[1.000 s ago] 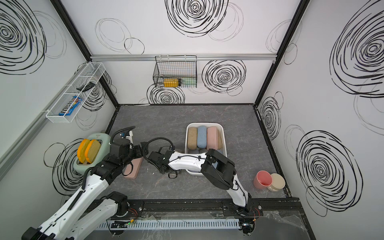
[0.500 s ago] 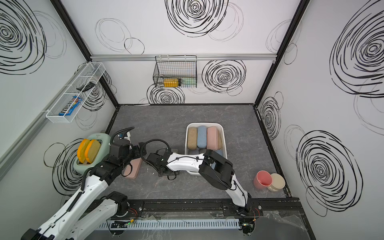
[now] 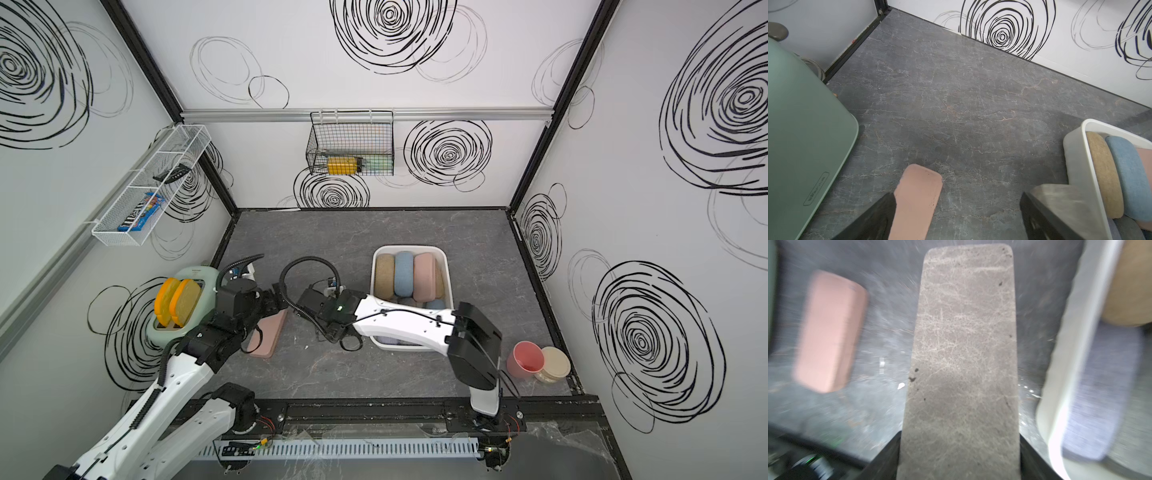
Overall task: Put the glasses cases into the storage boxes
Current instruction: Pick up the glasses case at the center of the board, then place the glasses case in the storage box.
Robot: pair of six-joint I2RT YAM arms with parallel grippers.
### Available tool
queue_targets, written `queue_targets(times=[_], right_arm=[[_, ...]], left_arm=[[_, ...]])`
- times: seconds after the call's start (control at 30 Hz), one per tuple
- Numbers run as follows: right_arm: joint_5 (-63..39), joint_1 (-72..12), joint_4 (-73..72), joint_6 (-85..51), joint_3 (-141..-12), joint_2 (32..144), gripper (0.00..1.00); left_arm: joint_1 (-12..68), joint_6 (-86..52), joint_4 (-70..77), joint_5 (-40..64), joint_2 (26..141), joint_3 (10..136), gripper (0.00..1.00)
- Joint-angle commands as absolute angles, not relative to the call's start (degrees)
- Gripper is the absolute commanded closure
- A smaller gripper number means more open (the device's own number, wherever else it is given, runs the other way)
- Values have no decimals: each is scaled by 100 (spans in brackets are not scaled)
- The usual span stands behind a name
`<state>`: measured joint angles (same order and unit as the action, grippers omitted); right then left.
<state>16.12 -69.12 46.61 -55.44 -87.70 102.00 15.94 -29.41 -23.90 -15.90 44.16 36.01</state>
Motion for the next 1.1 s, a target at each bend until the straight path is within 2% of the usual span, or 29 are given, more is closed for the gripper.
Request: queue_targets(times=[0.0, 0.27, 0.53, 0.8, 1.07], right_arm=[[1912, -6664, 5262, -5406, -8259, 9322, 40], [935, -5588, 4747, -5009, -6368, 7750, 40], [1042, -4933, 5611, -4931, -5922, 6917, 40], [1109, -4538, 5500, -4896, -5188, 5864, 40], [825, -4357, 5385, -4832, -4821, 5585, 40]], left_arm=[[1560, -2971, -2221, -1492, 4486, 3718, 2], [1597, -2962, -2202, -1424, 4550, 3718, 0], [1616, -2944, -2162, -1310, 4571, 3718, 0], [1630, -2927, -2153, -1268, 4544, 3709, 1], [1643, -2927, -2149, -1265, 4493, 3709, 2]])
